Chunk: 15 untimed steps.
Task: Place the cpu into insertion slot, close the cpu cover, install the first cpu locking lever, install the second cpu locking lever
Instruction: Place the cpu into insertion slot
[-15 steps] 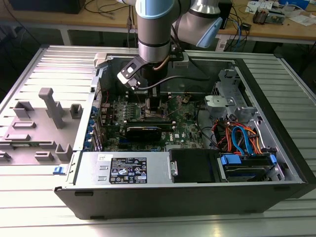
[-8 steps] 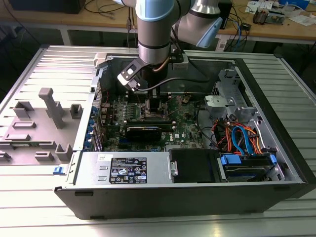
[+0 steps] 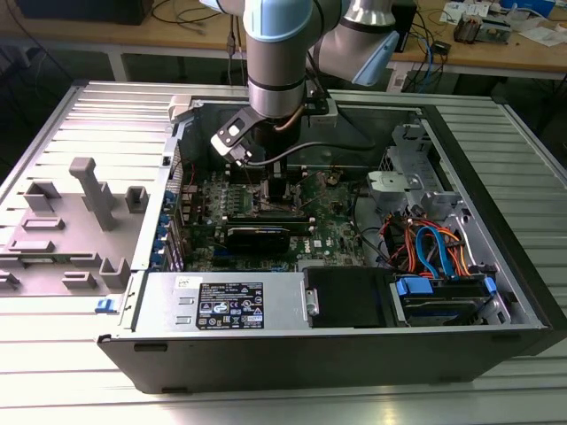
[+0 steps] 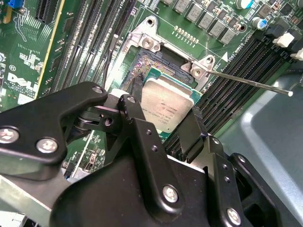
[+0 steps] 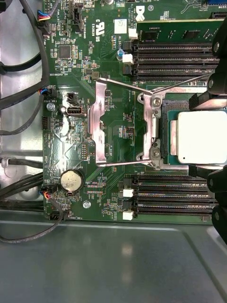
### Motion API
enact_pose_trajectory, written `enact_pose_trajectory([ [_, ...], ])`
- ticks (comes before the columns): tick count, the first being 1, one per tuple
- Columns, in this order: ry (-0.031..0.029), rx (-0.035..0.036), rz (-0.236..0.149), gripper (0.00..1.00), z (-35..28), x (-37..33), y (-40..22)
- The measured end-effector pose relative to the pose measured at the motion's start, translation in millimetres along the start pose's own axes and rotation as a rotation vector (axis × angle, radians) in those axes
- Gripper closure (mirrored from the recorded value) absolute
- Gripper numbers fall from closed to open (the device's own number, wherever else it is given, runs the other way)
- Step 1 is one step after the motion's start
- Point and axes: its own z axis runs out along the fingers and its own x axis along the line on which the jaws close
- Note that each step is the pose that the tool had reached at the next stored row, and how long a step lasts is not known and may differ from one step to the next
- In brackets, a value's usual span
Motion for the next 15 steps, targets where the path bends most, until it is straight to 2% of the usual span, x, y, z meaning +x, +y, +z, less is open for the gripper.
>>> enact_pose_trajectory([
  [10,-0.0008,-0.0004,0.000,0.46,2.8,-0.2,-0.5],
  [11,-0.0092,-0.0012,0.000,0.46,2.8,-0.2,-0.6],
  [12,-0.0295,-0.0012,-0.001,0.46,2.8,-0.3,-0.5],
  [13,-0.0397,-0.0014,-0.002,0.46,2.9,-0.3,-0.5],
  [15,-0.0398,-0.0013,-0.002,0.46,3.2,-0.3,-0.6],
])
